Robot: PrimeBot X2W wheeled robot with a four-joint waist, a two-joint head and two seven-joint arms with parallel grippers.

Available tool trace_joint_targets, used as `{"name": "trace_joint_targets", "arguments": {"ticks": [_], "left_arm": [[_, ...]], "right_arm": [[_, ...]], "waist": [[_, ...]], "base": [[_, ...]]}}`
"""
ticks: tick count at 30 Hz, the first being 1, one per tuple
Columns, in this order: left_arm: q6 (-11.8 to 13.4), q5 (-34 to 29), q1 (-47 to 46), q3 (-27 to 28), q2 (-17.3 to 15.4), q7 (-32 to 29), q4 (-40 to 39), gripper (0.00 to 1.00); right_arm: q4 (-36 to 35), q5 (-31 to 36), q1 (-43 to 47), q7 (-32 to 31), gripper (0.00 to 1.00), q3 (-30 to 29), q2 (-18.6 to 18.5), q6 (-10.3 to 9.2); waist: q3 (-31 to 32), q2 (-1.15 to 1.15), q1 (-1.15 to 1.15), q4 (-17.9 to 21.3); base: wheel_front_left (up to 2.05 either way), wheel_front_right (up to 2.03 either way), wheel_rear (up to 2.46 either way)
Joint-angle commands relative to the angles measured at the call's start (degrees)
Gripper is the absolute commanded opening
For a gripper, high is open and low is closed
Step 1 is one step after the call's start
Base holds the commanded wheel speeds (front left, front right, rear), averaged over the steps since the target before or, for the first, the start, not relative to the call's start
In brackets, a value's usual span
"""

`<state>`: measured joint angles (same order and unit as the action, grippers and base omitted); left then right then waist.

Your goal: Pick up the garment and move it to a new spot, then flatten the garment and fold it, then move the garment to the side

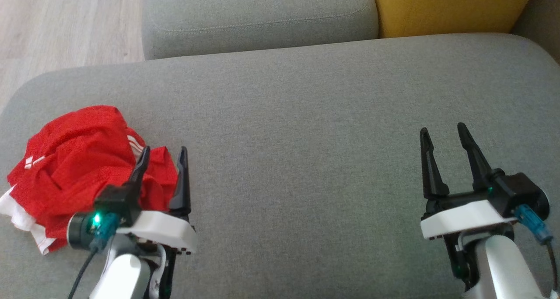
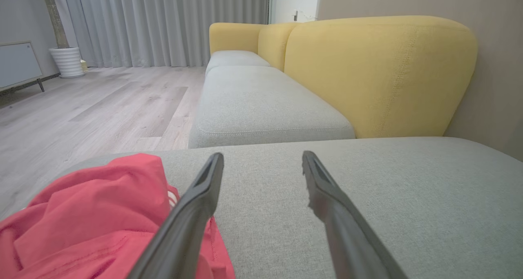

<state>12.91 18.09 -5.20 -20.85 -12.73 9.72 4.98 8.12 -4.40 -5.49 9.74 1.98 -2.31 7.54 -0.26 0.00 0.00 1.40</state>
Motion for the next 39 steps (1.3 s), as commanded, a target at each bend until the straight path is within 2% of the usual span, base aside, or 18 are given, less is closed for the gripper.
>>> {"name": "trace_joint_targets", "arguments": {"ticks": [1, 5, 12, 18, 22, 26, 34, 39], "left_arm": [[0.88, -1.49, -3.85, 1.0, -1.38, 1.02, -2.08, 1.0], [1.05, -1.0, -3.57, 0.9, -1.04, 1.69, -1.72, 1.0], [-0.87, -0.89, -2.42, 2.49, 0.66, 3.03, 1.0, 1.0], [-2.16, -2.31, -1.87, 4.01, 2.1, 3.87, 2.16, 1.0], [-2.34, -6.0, -1.9, 3.81, 2.26, 4.54, 4.4, 1.0], [-2.55, -8.6, -2.09, 4.25, 3.06, 5.21, 5.25, 1.0], [-3.95, -9.77, -2.05, 6.15, 4.35, 5.28, 5.61, 1.0], [-4.81, -10.49, -1.77, 6.89, 4.93, 5.28, 5.98, 1.0]], "right_arm": [[-1.94, 0.98, -3.61, 0.96, 1.0, 1.55, -0.45, -0.04], [-1.57, -1.2, -3.48, 1.64, 1.0, 2.33, -0.47, -0.04], [0.34, -7.04, -3.21, 2.33, 1.0, 3.57, -0.5, -0.05], [1.58, -7.53, -3.22, 2.24, 1.0, 3.6, -0.53, -0.05], [3.13, -8.99, -3.35, 1.62, 1.0, 3.33, -0.54, -0.05], [3.88, -6.92, -3.73, 2.22, 1.0, 3.84, -0.56, -0.05], [4.56, -6.48, -3.91, 2.54, 1.0, 3.64, -0.56, -0.05], [4.65, -6.61, -3.63, 2.51, 1.0, 4.14, -0.56, -0.05]], "waist": [[-0.02, 0.0, 0.0, 0.0], [-0.04, 0.0, 0.0, 0.04], [0.11, 0.0, 0.0, 0.11], [0.18, 0.0, 0.0, 0.12], [0.3, 0.0, 0.0, 0.26], [0.36, 0.0, 0.0, 0.42], [0.44, 0.0, 0.0, 0.27], [0.56, 0.0, 0.0, -1.25]], "base": [[0.0, 0.0, 0.0], [0.0, 0.0, 0.0], [0.0, 0.0, 0.0], [0.0, 0.0, 0.0], [0.0, 0.0, 0.0], [0.0, 0.0, 0.0], [0.0, 0.0, 0.0], [0.0, 0.0, 0.0]]}}
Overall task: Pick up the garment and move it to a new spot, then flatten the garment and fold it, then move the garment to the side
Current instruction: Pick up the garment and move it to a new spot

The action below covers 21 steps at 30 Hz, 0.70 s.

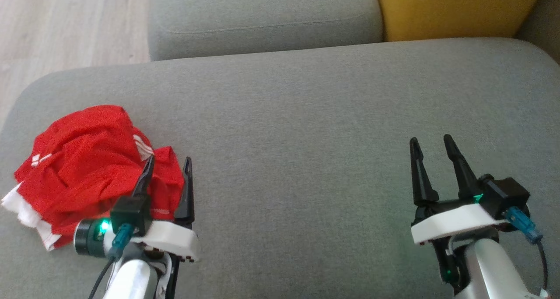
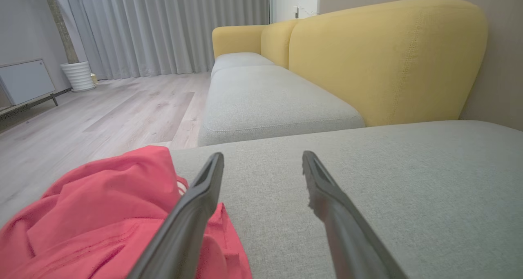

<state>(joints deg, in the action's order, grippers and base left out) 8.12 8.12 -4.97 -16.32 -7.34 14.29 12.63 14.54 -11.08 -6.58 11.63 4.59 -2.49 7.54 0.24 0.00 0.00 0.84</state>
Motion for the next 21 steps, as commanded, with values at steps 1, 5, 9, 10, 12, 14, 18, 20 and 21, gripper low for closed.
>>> {"name": "trace_joint_targets", "arguments": {"ticks": [1, 5, 9, 10, 12, 14, 18, 20, 21], "left_arm": [[-0.11, -0.64, -2.01, 2.59, -0.36, 0.71, -1.61, 1.0], [-0.48, -1.22, -1.85, 3.32, -0.12, 0.71, -1.63, 1.0], [-0.43, -1.72, -1.49, 4.4, -0.15, 0.71, -1.82, 1.0], [-0.4, -1.8, -1.35, 4.74, -0.23, 0.71, -1.93, 1.0], [-0.45, -1.93, -1.12, 5.32, -0.34, 0.71, -2.07, 1.0], [-0.55, -2.08, -0.92, 5.82, -0.47, 0.71, -2.26, 1.0], [-0.76, -2.31, -0.27, 6.67, -0.6, 0.71, -2.65, 1.0], [-0.86, -2.35, -0.14, 6.86, -0.66, 0.71, -2.65, 1.0], [-0.92, -2.26, 0.0, 7.14, -0.64, 0.71, -2.68, 1.0]], "right_arm": [[-1.77, 0.06, -2.44, 0.62, 1.0, 1.65, -0.39, -0.05], [-1.76, -0.1, -2.02, 0.54, 1.0, 2.37, -0.39, -0.05], [-1.67, -0.27, -1.51, 0.5, 1.0, 3.16, -0.39, -0.05], [-1.69, -0.26, -1.43, 0.51, 1.0, 3.43, -0.39, -0.05], [-1.71, -0.31, -1.22, 0.47, 1.0, 3.87, -0.39, -0.05], [-1.6, -0.4, -1.02, 0.37, 1.0, 4.35, -0.39, -0.05], [-1.21, -0.91, -0.75, 0.38, 1.0, 4.97, -0.39, -0.05], [-1.12, -1.08, -0.72, 0.41, 1.0, 5.09, -0.39, -0.05], [-0.99, -1.26, -0.73, 0.44, 1.0, 5.29, -0.39, -0.05]], "waist": [[0.13, 0.0, 0.0, -1.25], [0.39, 0.0, 0.0, -4.29], [0.86, 0.0, 0.0, -8.26], [0.94, 0.0, 0.0, -9.3], [1.08, 0.0, 0.0, -11.61], [1.28, 0.0, 0.0, -14.02], [1.71, 0.0, 0.0, -18.78], [1.75, 0.0, 0.0, -19.96], [1.82, 0.0, 0.0, -21.02]], "base": [[0.0, 0.0, 0.0], [0.0, 0.0, 0.0], [0.0, 0.0, 0.0], [0.0, 0.0, 0.0], [0.0, 0.0, 0.0], [0.0, 0.0, 0.0], [0.0, 0.0, 0.0], [0.0, 0.0, 0.0], [0.0, 0.0, 0.0]]}}
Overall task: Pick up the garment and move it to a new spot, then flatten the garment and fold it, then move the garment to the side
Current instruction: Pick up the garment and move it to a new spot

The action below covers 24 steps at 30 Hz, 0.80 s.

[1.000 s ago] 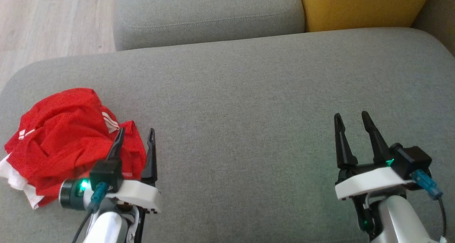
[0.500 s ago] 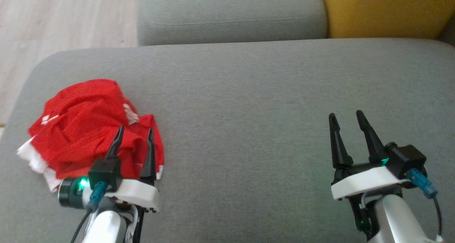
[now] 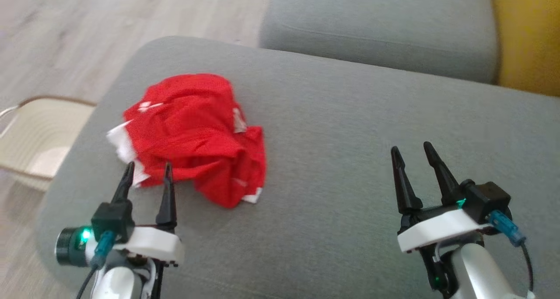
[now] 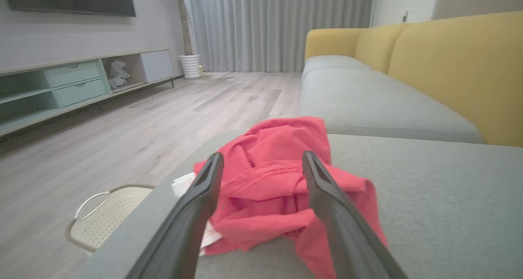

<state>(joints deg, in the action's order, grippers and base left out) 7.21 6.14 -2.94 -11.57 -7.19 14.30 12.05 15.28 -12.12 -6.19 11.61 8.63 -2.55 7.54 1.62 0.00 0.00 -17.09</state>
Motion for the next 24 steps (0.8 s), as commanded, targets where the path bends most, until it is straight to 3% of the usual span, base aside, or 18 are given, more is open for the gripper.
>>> {"name": "trace_joint_targets", "arguments": {"ticks": [1, 9, 24], "left_arm": [[-0.07, -0.15, -1.91, 2.71, -0.75, 0.7, -2.19, 1.0], [0.09, -1.07, -0.19, 3.75, -1.19, 0.7, -2.78, 1.0], [-0.16, -0.76, 0.56, 6.39, -0.54, 0.7, -4.58, 1.0]], "right_arm": [[-1.57, -0.39, -1.13, 0.5, 1.0, 1.38, -0.32, -0.05], [-0.15, -2.15, -1.47, 1.13, 1.0, 3.21, -0.32, -0.05], [3.11, -3.61, -3.69, 2.19, 1.0, 4.93, -0.32, -0.05]], "waist": [[0.49, 0.0, 0.0, -4.17], [0.68, 0.0, 0.0, -10.29], [0.43, 0.0, 0.0, -10.76]], "base": [[0.0, 0.0, 0.0], [0.0, 0.0, 0.0], [0.0, 0.0, 0.0]]}}
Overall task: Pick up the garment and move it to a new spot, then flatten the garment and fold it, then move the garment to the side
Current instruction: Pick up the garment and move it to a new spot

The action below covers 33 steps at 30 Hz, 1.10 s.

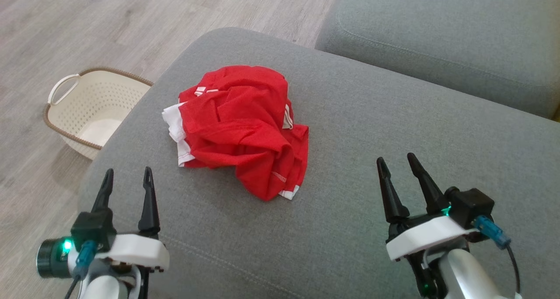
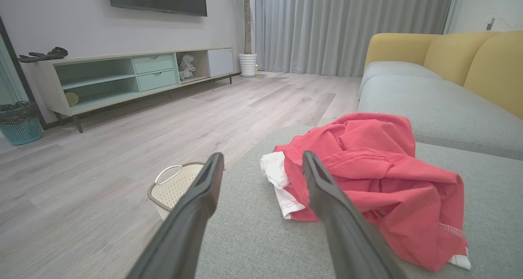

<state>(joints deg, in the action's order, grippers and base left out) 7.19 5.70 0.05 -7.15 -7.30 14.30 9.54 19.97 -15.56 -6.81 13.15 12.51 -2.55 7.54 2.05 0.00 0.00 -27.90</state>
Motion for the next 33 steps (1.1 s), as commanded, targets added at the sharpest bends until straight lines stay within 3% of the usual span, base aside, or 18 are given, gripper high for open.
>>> {"name": "trace_joint_targets", "arguments": {"ticks": [1, 13, 16, 22, 28, 33], "left_arm": [[-0.22, -0.35, -2.5, 2.01, -0.42, 0.7, -2.05, 1.0], [-2.87, 2.12, -8.6, 7.03, -4.31, 0.7, 0.92, 1.0], [-5.49, 5.95, -12.5, 8.72, -5.1, -0.49, 4.85, 1.0], [-12.32, 14.2, -23.17, 9.92, -8.27, -9.66, 13.18, 1.0], [-14.58, 20.07, -32.05, 5.1, -13.36, -17.66, 19.65, 1.0], [-14.65, 25.17, -36.46, -4.36, -18.77, -21.8, 21.87, 1.0]], "right_arm": [[-1.56, -0.16, -2.94, 0.73, 1.0, 0.81, -0.32, -0.05], [-5.06, 4.12, -3.49, -0.16, 1.0, -4.28, -0.32, -0.05], [-7.26, 6.05, -3.61, -1.07, 1.0, -6.6, -0.32, -0.05], [-13.62, 10.44, -3.95, -3.36, 1.0, -9.59, -0.32, -0.05], [-18.11, 12.93, -4.56, -5.1, 1.0, -9.41, -0.32, -0.05], [-20.1, 13.76, -5.55, -5.81, 1.0, -9.22, -0.32, -0.05]], "waist": [[-0.04, 0.0, 0.0, 0.1], [-6.04, 0.0, 0.0, 5.28], [-8.49, 0.0, 0.0, 6.76], [-14.2, 0.0, 0.0, 9.45], [-19.35, 0.0, 0.0, 11.54], [-22.51, 0.0, 0.0, 13.06]], "base": [[0.0, 0.0, 0.0], [0.0, 0.0, 0.0], [0.0, 0.0, 0.0], [0.0, 0.0, 0.0], [0.0, 0.0, 0.0], [0.0, 0.0, 0.0]]}}
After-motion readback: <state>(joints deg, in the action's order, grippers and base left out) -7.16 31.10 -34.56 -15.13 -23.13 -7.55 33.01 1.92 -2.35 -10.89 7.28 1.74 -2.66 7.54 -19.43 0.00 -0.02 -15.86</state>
